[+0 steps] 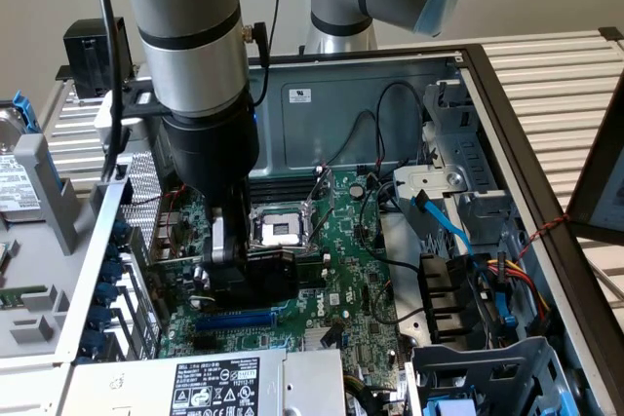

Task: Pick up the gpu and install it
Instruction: 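Insert the gpu into the slot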

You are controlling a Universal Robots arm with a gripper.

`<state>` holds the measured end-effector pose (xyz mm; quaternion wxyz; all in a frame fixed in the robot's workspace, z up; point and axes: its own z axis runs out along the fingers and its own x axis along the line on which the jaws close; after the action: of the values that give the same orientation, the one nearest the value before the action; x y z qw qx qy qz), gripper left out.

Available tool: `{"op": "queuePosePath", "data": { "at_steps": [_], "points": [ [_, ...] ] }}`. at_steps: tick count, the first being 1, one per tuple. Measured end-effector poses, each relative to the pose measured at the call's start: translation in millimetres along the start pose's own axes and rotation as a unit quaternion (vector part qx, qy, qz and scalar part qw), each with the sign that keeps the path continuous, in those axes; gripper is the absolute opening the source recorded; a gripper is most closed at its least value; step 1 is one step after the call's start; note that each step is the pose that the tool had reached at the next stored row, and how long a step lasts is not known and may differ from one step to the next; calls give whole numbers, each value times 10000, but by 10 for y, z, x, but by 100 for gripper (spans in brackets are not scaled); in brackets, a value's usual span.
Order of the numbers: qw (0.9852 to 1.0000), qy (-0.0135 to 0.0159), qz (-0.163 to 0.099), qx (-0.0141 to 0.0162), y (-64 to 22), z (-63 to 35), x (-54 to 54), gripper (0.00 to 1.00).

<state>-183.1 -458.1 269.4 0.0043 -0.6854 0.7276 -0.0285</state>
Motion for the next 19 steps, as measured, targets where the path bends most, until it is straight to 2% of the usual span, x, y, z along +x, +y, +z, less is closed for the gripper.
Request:
{"op": "queuePosePath", "data": {
  "at_steps": [7, 9, 12, 14, 19],
  "points": [
    [10000, 1, 44, -13, 4, 11, 3, 27],
    [10000, -1, 46, -30, 6, 13, 3, 27],
    [10000, -14, 53, -57, 7, 19, 3, 27],
    [10000, -30, 57, -60, 7, 25, 2, 27],
    [9999, -39, 65, -74, 19, 45, 3, 27]
  ]
}}
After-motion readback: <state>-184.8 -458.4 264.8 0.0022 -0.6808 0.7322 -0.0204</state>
